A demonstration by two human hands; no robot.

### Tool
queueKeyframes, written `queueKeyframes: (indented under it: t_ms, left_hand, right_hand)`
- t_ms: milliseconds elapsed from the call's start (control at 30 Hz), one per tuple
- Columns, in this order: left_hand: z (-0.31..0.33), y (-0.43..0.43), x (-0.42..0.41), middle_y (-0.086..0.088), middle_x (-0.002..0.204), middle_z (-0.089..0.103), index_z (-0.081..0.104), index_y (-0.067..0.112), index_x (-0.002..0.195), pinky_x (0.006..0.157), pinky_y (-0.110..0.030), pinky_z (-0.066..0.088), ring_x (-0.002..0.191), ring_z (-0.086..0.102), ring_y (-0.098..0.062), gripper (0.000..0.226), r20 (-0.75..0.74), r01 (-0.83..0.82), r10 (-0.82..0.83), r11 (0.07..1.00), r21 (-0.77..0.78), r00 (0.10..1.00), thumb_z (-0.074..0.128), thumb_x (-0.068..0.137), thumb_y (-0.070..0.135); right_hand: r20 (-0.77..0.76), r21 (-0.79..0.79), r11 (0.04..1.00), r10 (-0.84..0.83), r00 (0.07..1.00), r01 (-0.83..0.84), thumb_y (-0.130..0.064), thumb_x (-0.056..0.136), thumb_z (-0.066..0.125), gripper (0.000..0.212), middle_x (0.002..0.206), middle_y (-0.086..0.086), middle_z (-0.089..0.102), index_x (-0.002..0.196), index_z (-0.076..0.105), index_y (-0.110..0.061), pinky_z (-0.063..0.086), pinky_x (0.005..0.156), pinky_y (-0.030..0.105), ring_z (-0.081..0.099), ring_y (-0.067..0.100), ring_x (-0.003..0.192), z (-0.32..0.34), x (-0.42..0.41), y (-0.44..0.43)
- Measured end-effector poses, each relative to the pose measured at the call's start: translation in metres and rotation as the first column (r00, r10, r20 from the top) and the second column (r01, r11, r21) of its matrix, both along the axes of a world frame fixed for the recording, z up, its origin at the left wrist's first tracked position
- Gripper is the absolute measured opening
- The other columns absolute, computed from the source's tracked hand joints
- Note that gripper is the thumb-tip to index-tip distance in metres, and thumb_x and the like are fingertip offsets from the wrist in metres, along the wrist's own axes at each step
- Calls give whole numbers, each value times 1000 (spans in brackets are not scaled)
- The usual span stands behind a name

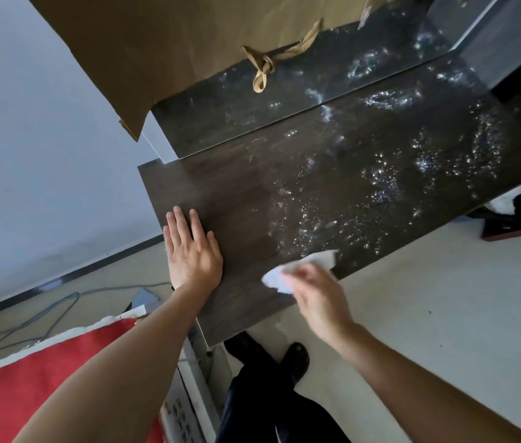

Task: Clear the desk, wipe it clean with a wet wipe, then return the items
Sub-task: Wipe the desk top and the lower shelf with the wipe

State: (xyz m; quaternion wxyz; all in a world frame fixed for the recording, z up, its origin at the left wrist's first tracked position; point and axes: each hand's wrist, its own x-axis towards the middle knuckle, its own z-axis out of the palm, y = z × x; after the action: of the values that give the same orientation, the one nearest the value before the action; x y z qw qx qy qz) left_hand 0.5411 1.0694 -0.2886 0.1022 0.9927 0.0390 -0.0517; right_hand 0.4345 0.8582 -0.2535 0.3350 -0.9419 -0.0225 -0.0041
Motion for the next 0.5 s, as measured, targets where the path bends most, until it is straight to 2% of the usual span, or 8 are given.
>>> queueKeyframes:
  t_ms: [67, 133, 167, 267, 333, 367, 433, 500]
  left_hand:
    - [-1, 0, -1, -18, 158, 8, 19, 6, 149, 120, -42, -1, 146, 1, -32, 55, 18, 2, -3, 1000, 6, 1000, 25, 100, 31]
    - [-2, 0, 0, -19, 158, 9, 20, 6, 148, 120, -42, 1, 146, 2, -33, 55, 24, 1, -1, 1000, 6, 1000, 24, 100, 32]
    - [-2, 0, 0, -19, 158, 10, 20, 6, 148, 120, -43, 2, 146, 3, -33, 55, 25, 0, 0, 1000, 4, 1000, 25, 99, 31]
    - [0, 0, -2, -19, 157, 12, 23, 6, 148, 120, -44, 5, 146, 5, -34, 54, 31, 1, -1, 1000, 1, 1000, 26, 99, 30]
    - [0, -1, -1, -20, 157, 13, 24, 5, 147, 120, -45, 6, 146, 6, -34, 54, 32, 0, 0, 1000, -2, 999, 28, 99, 30]
    - [0, -1, -1, -20, 157, 13, 24, 5, 147, 120, -45, 7, 146, 6, -34, 54, 35, 2, -2, 1000, 2, 999, 28, 99, 30]
    - [-2, -1, 0, -20, 157, 13, 24, 6, 147, 120, -45, 6, 146, 6, -35, 54, 40, 3, -3, 1000, 5, 999, 28, 99, 30]
    - [-1, -1, -1, -20, 157, 14, 25, 6, 147, 120, -44, 6, 146, 7, -35, 53, 40, 0, 0, 1000, -7, 999, 29, 99, 30]
  right_hand:
    - [9, -25, 951, -309, 951, 309, -9, 88, 58, 20, 93, -6, 63, 98, 68, -23, 54, 69, 31, 65, 19, 84, 3, 29, -27]
    - [41, -152, 893, -422, 905, 424, -10, 89, 59, 10, 92, 7, 61, 95, 66, -13, 52, 62, 38, 62, 30, 81, 0, 42, -27]
    - [29, -180, 913, -366, 930, 365, -10, 88, 60, 7, 90, 10, 59, 92, 65, -11, 51, 58, 39, 61, 32, 77, 0, 38, -12]
    - [-62, -149, 988, 38, 997, -47, -8, 81, 66, 5, 85, 8, 58, 84, 65, -13, 50, 42, 38, 60, 30, 63, 0, 3, 33]
    - [-72, -129, 982, 131, 989, -139, -8, 82, 67, 6, 86, 7, 60, 85, 67, -13, 50, 42, 37, 60, 29, 61, 0, 9, 21]
    - [-67, -146, 985, 87, 994, -96, -8, 84, 65, 6, 87, 9, 60, 87, 68, -13, 51, 47, 37, 61, 30, 65, 1, 26, 10]
    - [-19, -182, 973, -145, 989, 139, -8, 88, 61, 9, 90, 14, 59, 92, 69, -10, 52, 59, 38, 60, 33, 72, 2, 67, -11]
    - [32, -173, 911, -374, 927, 374, -12, 91, 59, 11, 93, 16, 57, 95, 68, -9, 51, 61, 41, 61, 36, 73, 0, 92, -17]
